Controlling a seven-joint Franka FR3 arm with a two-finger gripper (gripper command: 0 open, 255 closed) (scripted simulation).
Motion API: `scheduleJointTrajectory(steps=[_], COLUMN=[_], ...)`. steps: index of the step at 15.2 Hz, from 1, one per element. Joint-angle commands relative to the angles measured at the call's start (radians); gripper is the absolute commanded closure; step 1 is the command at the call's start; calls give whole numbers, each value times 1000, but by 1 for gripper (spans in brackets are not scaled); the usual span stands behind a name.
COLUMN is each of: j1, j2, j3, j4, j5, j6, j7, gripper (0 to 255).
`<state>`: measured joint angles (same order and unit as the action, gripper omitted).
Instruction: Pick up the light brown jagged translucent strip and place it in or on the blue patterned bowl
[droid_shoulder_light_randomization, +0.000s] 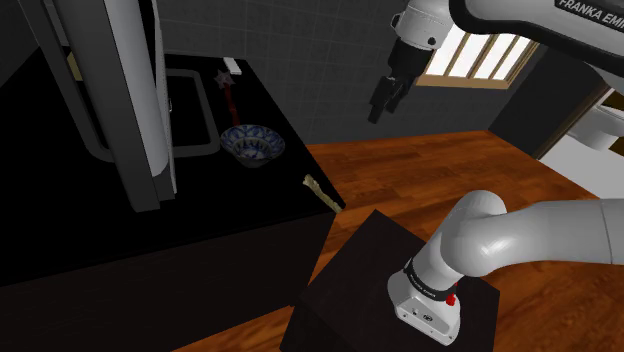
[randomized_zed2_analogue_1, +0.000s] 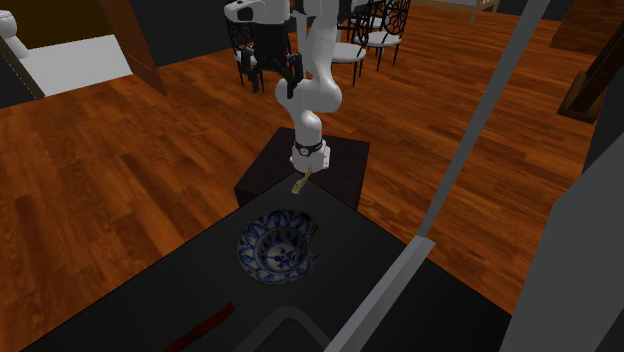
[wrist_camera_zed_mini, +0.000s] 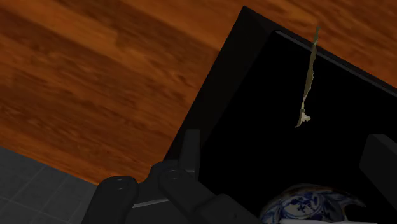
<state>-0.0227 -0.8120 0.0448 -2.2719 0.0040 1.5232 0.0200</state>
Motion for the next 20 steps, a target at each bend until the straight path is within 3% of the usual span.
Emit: scheduleJointTrajectory(steps=[1, 12, 18, 20], j1=[0, 44, 88, 91], j2=[0, 36, 144, 155], j3=[0, 45, 81, 84], j4=[0, -322, -438, -449], j5=[0, 138, 232, 238], j6=[0, 356, 585, 609], j7=[0, 68, 86, 86], gripper=[0, 0, 0, 0])
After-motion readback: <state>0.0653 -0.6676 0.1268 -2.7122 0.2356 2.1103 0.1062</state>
